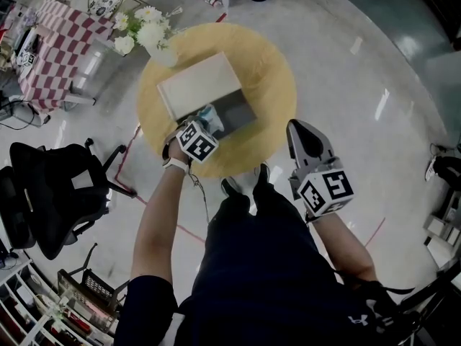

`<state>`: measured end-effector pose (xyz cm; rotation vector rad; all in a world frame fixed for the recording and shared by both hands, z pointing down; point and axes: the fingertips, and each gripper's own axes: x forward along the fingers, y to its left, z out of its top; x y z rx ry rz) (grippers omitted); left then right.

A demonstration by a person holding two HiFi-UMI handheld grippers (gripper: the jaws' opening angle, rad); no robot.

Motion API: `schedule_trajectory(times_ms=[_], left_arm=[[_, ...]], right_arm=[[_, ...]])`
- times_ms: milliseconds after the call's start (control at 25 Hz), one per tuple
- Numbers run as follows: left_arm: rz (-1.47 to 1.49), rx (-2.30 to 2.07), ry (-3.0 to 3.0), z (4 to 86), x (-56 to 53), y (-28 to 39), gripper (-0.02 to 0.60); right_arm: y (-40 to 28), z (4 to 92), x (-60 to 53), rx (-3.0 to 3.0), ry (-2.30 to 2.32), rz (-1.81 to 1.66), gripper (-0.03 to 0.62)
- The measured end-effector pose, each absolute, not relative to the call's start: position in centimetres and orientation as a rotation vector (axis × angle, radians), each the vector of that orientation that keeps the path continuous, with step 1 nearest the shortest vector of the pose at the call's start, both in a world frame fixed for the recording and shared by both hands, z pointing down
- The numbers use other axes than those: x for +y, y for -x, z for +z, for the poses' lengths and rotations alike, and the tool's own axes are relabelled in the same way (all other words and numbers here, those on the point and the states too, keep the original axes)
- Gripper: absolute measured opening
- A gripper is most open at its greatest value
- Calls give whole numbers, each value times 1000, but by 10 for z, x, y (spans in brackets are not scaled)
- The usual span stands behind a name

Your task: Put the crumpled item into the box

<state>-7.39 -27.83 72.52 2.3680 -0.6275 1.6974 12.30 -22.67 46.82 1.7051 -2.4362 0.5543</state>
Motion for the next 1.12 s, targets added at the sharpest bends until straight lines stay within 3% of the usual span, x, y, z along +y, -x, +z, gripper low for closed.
schedule_trajectory(times_ms=[320, 560, 720, 1120], left_arm=[[1686, -622, -2358, 731, -282, 71, 22], [1637, -637, -2329, 726, -281, 74, 109], [1596, -683, -2333, 719, -285, 74, 135], [1287, -946, -2372, 654, -289, 85, 144]], right_arm=[[-121, 473, -232, -2433, -1691, 567, 2], [-118, 471, -229, -2442, -1671, 560, 2], [-118, 472, -231, -2455, -1658, 557, 2], [-107, 461, -231, -2513, -1612, 524, 2]])
